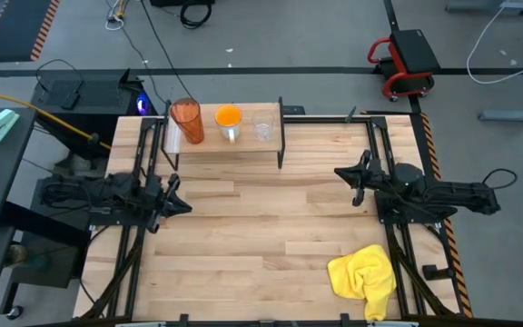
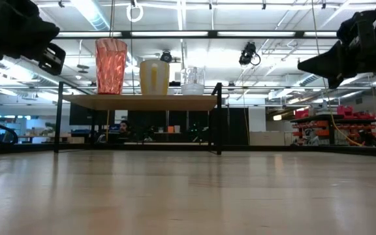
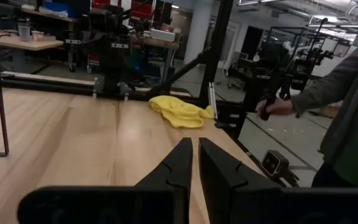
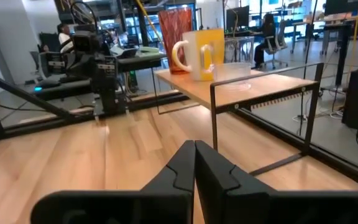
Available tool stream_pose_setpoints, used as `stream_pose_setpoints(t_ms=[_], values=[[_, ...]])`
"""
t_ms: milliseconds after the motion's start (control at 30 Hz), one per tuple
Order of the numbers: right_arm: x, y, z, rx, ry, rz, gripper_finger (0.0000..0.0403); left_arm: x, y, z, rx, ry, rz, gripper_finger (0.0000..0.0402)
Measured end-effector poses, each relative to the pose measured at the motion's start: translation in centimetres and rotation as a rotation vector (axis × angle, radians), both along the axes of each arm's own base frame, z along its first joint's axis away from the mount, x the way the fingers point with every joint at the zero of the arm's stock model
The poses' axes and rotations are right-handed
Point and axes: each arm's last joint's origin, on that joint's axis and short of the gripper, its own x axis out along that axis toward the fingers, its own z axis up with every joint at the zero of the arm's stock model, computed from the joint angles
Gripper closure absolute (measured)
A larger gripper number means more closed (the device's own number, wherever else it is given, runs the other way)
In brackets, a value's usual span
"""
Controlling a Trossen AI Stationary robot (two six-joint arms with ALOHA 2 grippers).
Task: Stack small to large cups/mugs on shelf
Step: Return to Home Position
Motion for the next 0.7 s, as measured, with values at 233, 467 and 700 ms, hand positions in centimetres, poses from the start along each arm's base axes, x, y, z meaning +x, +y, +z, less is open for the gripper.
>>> stream_pose_setpoints(t_ms=[233, 467, 700], values=[[0.0, 0.0, -0.02, 0.0, 0.003, 0.0, 0.0388, 0.0, 0.0, 0.02, -0.002, -0.002, 0.0, 0.0375], [0.0, 0.0, -0.02, 0.0, 0.002, 0.0, 0.0388, 0.0, 0.0, 0.02, -0.002, -0.002, 0.0, 0.0375], [0.0, 0.0, -0.02, 0.0, 0.002, 0.0, 0.0388, 0.0, 0.0, 0.03, -0.002, -0.002, 0.0, 0.0366]])
